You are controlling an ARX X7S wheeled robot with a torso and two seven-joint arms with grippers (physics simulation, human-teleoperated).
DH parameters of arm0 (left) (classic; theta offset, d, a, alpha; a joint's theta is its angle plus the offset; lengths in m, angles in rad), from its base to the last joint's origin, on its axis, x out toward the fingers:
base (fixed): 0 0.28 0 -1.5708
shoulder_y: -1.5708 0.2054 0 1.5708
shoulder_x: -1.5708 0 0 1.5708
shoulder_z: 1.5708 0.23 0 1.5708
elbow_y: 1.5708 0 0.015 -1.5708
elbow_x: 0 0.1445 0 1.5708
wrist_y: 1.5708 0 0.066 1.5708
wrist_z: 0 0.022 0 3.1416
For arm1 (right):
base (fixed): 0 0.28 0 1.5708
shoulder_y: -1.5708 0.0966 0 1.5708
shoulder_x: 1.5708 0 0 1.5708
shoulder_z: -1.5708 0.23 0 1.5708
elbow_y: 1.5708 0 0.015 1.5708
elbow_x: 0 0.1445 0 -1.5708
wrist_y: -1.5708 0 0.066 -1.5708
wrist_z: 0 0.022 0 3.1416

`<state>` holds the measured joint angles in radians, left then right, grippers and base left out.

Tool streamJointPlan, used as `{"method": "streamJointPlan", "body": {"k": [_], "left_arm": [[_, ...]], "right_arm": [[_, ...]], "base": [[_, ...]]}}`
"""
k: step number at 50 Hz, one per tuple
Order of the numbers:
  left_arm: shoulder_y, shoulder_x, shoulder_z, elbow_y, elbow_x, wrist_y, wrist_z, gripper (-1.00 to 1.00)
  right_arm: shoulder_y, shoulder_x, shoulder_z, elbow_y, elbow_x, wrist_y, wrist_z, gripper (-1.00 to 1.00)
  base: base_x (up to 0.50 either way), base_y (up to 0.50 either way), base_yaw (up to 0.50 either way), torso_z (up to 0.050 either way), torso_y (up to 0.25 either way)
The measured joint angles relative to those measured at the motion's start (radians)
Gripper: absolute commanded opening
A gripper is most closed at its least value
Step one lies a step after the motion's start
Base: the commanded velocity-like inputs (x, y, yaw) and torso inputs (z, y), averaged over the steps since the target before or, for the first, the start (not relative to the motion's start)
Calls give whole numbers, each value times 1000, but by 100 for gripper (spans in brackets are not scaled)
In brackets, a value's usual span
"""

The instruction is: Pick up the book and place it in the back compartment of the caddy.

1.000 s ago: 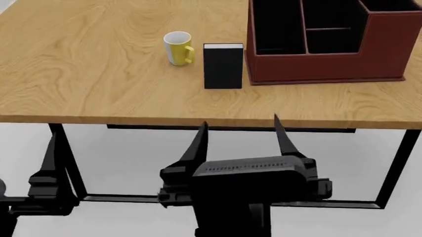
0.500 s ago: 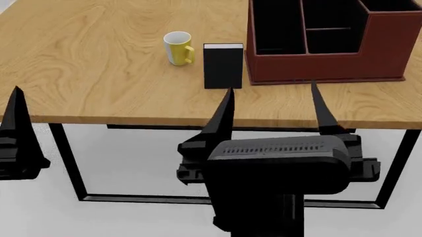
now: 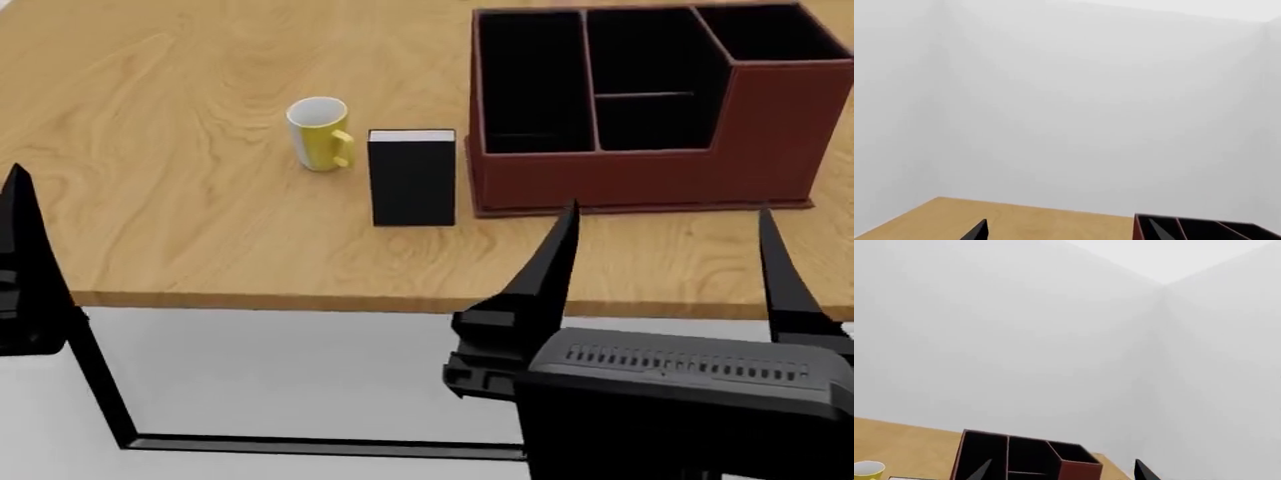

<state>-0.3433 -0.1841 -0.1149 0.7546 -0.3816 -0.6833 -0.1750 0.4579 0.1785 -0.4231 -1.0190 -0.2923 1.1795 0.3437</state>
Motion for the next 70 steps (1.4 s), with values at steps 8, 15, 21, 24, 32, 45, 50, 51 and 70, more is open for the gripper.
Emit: {"method": "streamJointPlan", "body": {"k": [8,15,21,24,32,45,50,51,70], "left_arm": [[1,-7,5,0,0,6,-5,100],[3,-13,11,0,6,16,-12,100],[3,-16,13,1,5,19,-17,100],[3,-18,15,1,4,20,-19,100],[3,-24,19,4,0,20,-24,100],[3,-34,24,8,-7,20,-30,100],[3,-34,23,10,-11,24,-34,100],[3,-35,23,9,-11,24,-35,100],[5,-33,16,5,-16,40,-60,100]], "right_arm": [[-19,-17,17,-12,-45,-2,-38,100],[-33,-33,30,-15,-74,-13,-69,100],[-36,-42,32,-14,-93,-18,-87,100],[-38,-47,31,-16,-103,-19,-96,100],[-40,-58,33,-15,-126,-23,-117,100],[-41,-72,34,-14,-152,-31,-142,100],[-35,-73,20,-15,-176,-19,-149,100],[-34,-74,17,-15,-180,-17,-151,100],[-45,-100,18,-16,-229,-41,-201,100]], "base": [[464,-202,0,0,2],[465,-203,0,0,0],[465,-201,0,0,2],[464,-203,0,0,0],[467,-201,0,0,1],[468,-198,0,0,1],[500,-100,0,0,2],[500,-86,0,0,0],[500,-104,0,0,1]]}}
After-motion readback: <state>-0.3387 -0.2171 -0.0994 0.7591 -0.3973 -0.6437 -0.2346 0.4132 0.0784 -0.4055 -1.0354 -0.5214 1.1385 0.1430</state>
